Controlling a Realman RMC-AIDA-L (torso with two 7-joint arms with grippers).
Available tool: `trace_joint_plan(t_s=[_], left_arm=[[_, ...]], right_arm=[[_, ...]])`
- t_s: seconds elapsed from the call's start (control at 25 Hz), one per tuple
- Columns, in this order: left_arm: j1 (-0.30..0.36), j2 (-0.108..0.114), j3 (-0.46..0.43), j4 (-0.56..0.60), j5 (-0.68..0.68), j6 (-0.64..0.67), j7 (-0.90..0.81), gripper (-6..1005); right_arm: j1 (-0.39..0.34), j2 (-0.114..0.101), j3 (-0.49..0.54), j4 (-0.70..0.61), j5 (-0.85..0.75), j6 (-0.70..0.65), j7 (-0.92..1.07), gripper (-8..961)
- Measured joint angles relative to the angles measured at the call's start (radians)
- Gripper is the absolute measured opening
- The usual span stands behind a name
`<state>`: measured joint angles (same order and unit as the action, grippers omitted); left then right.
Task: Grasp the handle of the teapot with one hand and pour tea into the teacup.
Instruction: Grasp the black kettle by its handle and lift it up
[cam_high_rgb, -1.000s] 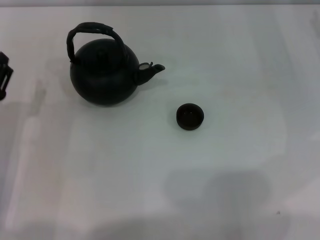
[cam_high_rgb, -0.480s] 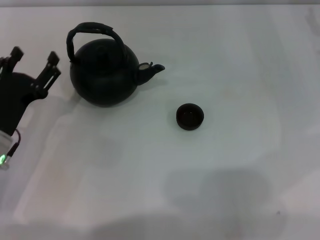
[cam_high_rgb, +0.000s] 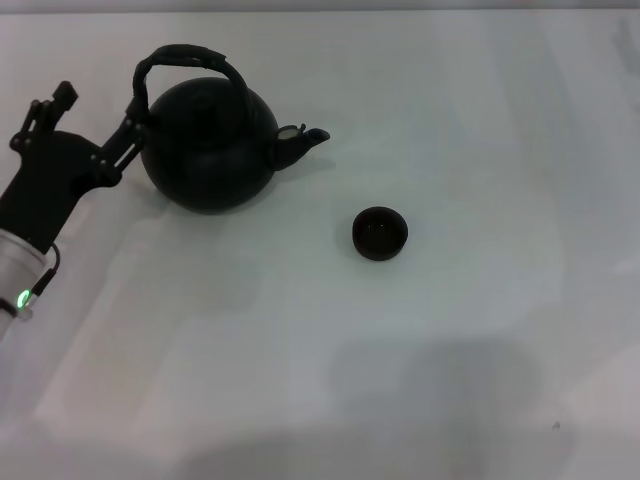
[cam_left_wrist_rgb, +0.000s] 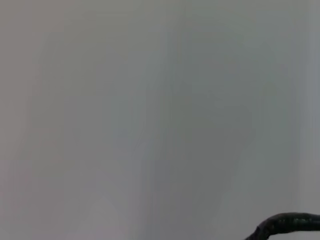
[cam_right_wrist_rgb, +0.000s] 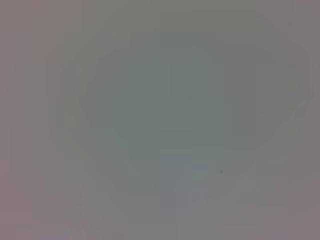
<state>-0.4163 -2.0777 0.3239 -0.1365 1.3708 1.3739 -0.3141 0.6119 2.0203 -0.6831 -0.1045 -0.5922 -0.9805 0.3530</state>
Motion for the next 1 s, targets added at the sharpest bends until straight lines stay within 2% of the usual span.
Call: trace_joint_plan(t_s=[1.0], left_arm=[[-0.098,-0.002,-0.011,0.003,0.0,-0.137,0.027,846]], right_arm=[[0.005,-0.005,-0.001,-0.013,-0.002,0.0,0.002,841]])
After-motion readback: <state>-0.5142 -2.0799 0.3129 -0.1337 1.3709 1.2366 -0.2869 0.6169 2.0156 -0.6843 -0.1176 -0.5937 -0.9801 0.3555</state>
